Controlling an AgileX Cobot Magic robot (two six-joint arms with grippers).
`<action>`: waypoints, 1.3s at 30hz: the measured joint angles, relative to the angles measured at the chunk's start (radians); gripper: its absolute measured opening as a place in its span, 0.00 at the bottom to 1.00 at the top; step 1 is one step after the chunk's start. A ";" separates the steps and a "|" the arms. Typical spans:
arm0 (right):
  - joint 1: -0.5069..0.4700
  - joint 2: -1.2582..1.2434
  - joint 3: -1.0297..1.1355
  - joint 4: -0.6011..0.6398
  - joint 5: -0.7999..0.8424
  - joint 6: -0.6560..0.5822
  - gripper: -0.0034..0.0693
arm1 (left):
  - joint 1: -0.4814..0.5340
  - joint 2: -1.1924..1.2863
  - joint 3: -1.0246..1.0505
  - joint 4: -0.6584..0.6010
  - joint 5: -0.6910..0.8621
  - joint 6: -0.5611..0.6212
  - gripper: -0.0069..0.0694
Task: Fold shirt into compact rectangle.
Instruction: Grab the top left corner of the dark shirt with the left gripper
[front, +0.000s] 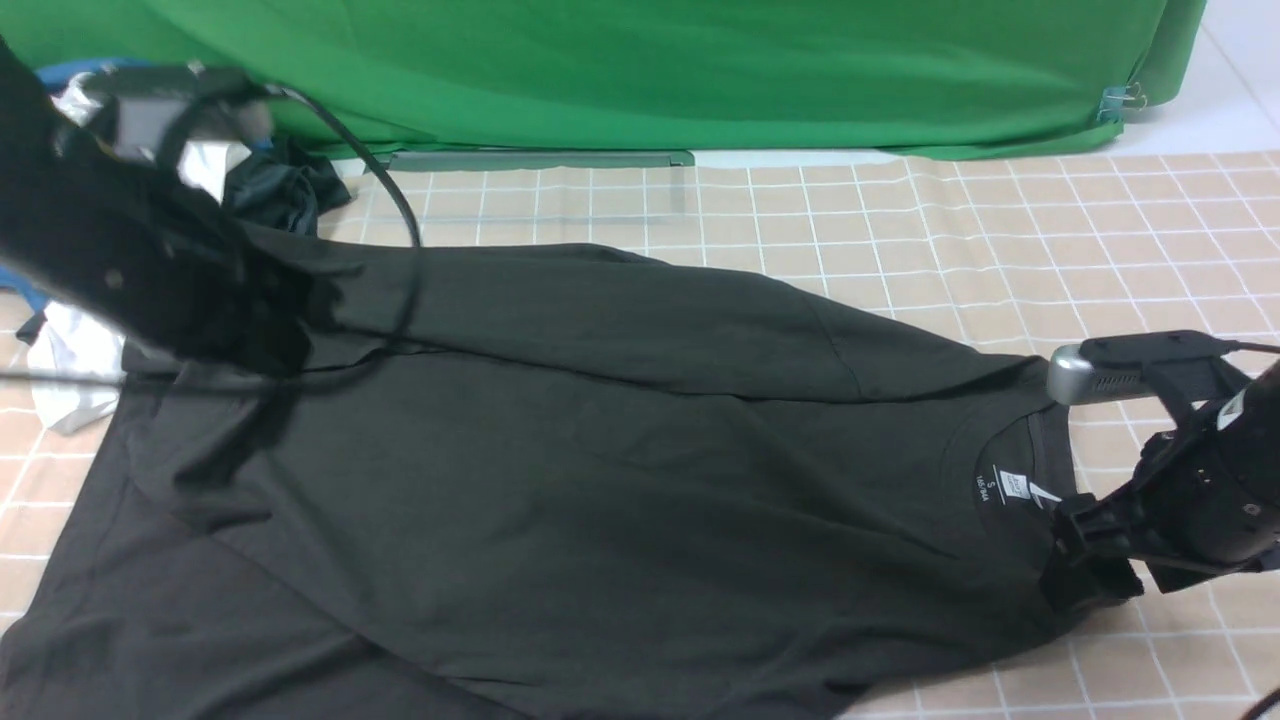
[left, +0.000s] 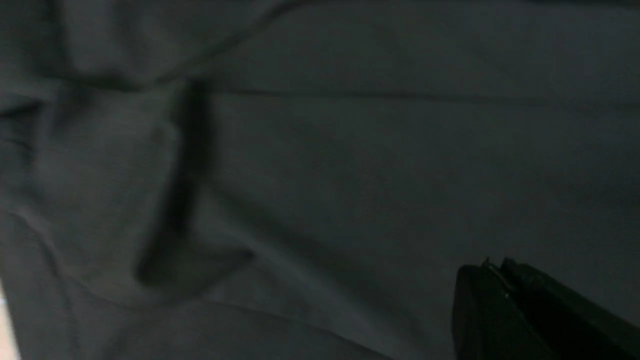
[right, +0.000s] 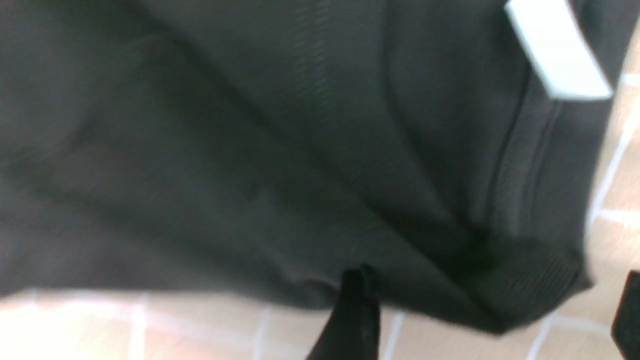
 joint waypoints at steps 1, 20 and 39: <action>0.000 0.016 0.000 -0.012 -0.013 0.013 0.97 | -0.022 -0.023 0.024 -0.002 -0.004 0.000 0.11; -0.055 0.026 -0.073 -0.156 0.077 0.013 0.17 | -0.090 -0.122 0.103 -0.005 -0.029 -0.039 0.11; -0.394 -0.035 -0.073 -0.334 0.199 0.172 0.68 | -0.053 0.000 0.103 0.133 -0.187 -0.376 0.12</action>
